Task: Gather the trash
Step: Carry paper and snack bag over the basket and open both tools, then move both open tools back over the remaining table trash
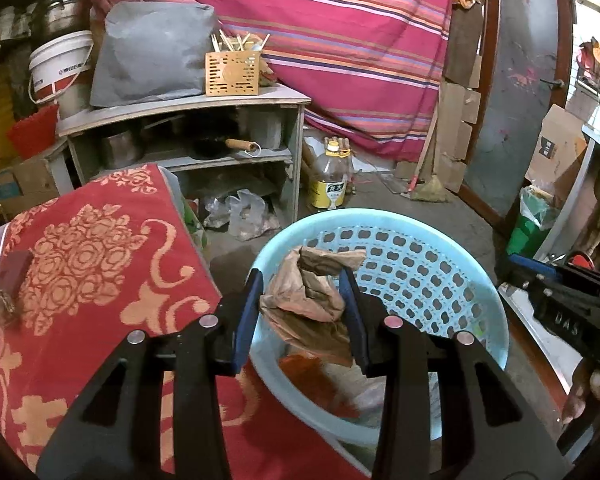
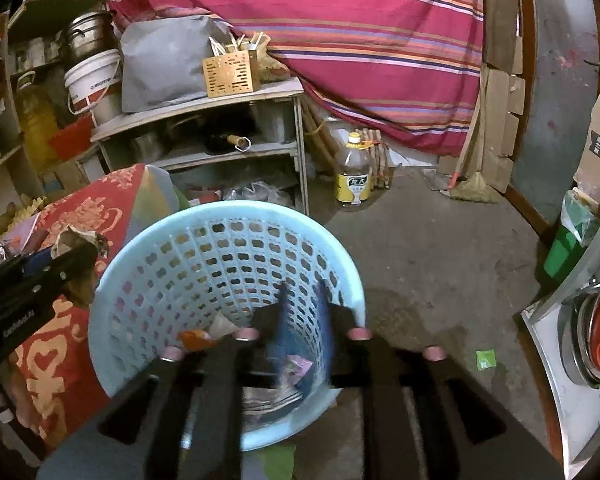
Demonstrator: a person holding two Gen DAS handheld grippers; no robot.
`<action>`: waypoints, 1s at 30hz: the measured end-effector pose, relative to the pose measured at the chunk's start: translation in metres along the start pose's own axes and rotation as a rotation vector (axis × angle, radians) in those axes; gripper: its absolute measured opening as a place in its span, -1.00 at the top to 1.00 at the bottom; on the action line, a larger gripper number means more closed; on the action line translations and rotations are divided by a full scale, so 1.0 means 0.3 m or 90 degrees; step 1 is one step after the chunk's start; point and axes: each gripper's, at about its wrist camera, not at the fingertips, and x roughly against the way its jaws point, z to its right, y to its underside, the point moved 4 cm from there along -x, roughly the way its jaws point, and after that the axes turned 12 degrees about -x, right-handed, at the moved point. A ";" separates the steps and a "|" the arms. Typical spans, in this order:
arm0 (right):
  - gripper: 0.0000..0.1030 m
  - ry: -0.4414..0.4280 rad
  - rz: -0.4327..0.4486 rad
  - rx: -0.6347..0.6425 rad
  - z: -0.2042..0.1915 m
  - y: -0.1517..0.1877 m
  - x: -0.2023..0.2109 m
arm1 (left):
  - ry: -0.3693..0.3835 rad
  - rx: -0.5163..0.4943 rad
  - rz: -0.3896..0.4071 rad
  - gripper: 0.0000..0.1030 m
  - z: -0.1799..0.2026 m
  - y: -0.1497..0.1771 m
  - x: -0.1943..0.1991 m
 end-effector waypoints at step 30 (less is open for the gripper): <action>-0.49 -0.113 0.063 0.045 -0.344 0.007 0.141 | -0.161 0.033 0.036 -0.89 -0.352 0.100 0.316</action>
